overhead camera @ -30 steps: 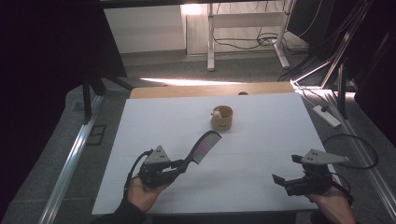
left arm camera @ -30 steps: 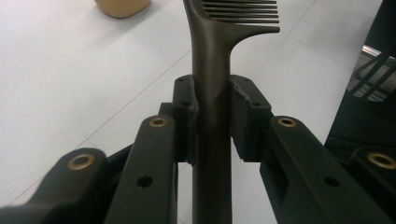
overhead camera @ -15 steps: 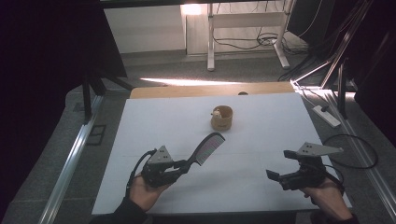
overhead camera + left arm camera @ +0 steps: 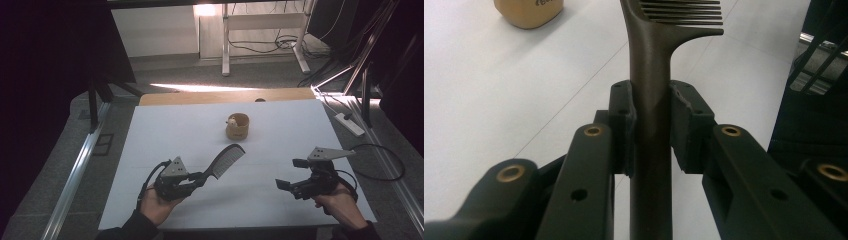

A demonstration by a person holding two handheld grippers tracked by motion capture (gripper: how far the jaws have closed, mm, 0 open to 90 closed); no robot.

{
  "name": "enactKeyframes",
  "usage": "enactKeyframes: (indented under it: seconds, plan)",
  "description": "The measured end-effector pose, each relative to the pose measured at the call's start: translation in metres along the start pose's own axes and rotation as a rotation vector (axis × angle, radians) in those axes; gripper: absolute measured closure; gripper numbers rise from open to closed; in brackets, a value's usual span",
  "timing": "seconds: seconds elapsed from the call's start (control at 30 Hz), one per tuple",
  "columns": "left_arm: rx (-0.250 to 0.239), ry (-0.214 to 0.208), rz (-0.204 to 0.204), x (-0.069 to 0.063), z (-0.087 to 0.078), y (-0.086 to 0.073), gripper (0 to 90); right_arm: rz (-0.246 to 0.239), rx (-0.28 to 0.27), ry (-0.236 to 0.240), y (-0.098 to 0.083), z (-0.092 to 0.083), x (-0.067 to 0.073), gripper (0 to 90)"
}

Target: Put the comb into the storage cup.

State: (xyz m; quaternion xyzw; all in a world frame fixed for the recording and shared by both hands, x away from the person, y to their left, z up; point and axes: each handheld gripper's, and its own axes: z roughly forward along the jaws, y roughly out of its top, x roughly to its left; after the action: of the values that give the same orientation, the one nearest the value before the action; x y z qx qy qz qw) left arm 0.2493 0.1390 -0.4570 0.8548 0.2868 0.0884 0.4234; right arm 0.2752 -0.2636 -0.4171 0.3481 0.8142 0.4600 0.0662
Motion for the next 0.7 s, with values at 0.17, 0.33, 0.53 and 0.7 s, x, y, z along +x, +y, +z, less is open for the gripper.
enactKeyframes:
  seconds: [0.17, 0.33, 0.53, 0.7]
  plan:
    - [-0.002, -0.011, 0.007, -0.001, 0.002, 0.001, 72.3, 0.005, -0.005, 0.018, 0.006, 0.005, 0.001, 0.0]
    - [-0.005, -0.021, 0.02, -0.002, 0.004, 0.003, 72.3, 0.004, -0.02, 0.03, 0.013, 0.009, 0.003, 0.0]
    - [-0.005, -0.025, 0.036, -0.005, 0.007, 0.004, 72.3, 0.024, -0.022, 0.049, 0.019, 0.015, 0.002, 0.0]
    - [-0.006, -0.033, 0.042, -0.008, 0.01, 0.006, 72.3, 0.017, -0.008, 0.068, 0.026, 0.02, 0.002, 0.0]
